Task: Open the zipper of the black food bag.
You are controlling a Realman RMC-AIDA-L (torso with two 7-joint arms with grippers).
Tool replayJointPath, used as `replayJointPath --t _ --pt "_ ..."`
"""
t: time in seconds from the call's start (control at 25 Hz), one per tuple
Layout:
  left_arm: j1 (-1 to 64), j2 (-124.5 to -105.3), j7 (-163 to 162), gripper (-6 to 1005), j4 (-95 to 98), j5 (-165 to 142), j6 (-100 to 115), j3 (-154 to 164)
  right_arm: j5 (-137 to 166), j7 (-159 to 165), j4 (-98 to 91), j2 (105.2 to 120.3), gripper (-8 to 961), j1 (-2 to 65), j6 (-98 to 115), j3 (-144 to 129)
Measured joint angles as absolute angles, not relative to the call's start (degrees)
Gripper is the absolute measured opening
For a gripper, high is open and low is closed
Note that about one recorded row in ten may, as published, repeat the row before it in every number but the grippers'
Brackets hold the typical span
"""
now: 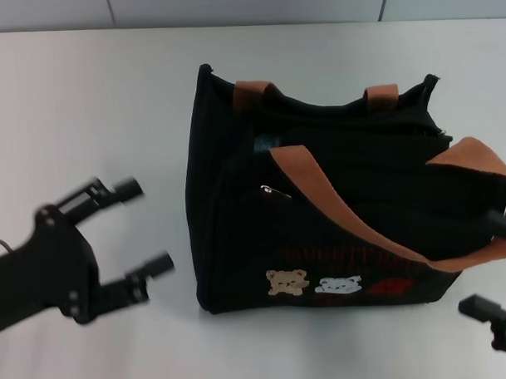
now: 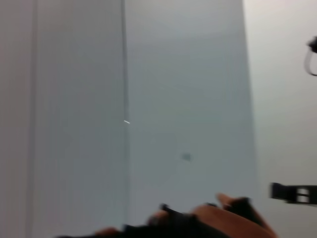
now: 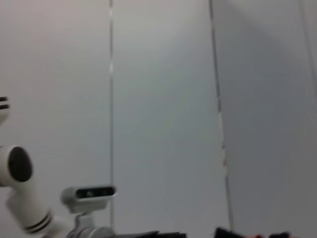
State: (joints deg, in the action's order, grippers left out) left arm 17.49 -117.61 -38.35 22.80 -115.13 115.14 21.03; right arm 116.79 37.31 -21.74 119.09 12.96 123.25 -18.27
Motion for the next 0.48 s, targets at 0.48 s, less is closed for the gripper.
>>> replayJointPath --t 0.48 --pt "23.99 -118.77 -45.13 827 23.37 -115.8 113.42 39.46 122.11 44.11 -27.23 119.09 786 15.97 122.13 -23.13"
